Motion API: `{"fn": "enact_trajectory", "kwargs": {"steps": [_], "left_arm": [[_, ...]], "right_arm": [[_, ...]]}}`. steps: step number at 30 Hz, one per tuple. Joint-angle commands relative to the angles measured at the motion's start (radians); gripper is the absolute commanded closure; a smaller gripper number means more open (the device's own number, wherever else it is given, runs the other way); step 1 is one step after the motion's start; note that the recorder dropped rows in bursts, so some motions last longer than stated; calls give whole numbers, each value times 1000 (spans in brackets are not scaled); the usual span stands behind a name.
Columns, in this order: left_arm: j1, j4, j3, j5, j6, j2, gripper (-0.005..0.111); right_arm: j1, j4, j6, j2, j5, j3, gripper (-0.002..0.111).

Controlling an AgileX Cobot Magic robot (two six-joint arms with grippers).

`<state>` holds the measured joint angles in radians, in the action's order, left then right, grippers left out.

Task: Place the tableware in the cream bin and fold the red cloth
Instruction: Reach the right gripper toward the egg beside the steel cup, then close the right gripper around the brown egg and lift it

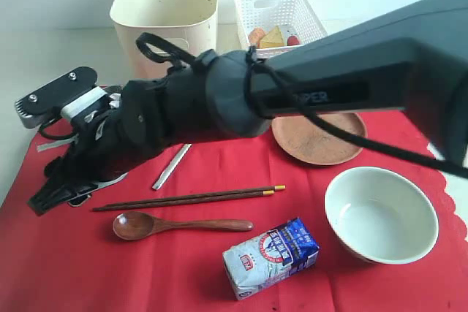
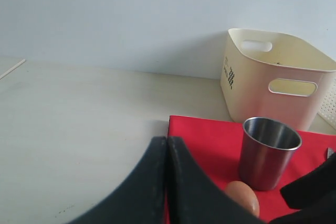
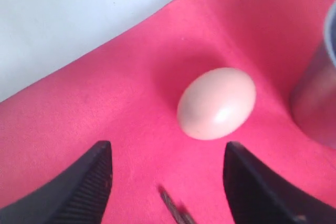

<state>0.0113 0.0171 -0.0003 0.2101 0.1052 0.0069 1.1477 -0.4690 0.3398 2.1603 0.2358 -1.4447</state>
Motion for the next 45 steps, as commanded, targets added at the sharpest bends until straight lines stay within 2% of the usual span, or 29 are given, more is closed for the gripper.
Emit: {"fn": "enact_trajectory", "kwargs": {"steps": [1, 6, 10, 23, 26, 35, 41, 45], "left_arm": [[-1, -6, 0, -3, -1, -7, 104], [-1, -6, 0, -3, -1, -7, 104], [-1, -6, 0, -3, -1, -7, 104], [-1, -6, 0, -3, -1, -7, 104], [-1, -6, 0, -3, -1, -7, 104], [-1, -6, 0, -3, -1, -7, 104], [-1, -6, 0, -3, -1, -7, 104], [-1, -6, 0, -3, -1, -7, 104]], "right_arm": [[4, 9, -15, 64, 8, -82, 45], [4, 45, -27, 120, 9, -146, 32], [1, 76, -28, 145, 7, -174, 27], [-22, 218, -106, 237, 61, -285, 28], [-26, 221, -104, 244, 71, -288, 37], [-26, 219, -106, 232, 110, -288, 86], [-26, 219, -108, 163, 193, -288, 107], [-26, 223, -78, 101, 265, -288, 108]]}}
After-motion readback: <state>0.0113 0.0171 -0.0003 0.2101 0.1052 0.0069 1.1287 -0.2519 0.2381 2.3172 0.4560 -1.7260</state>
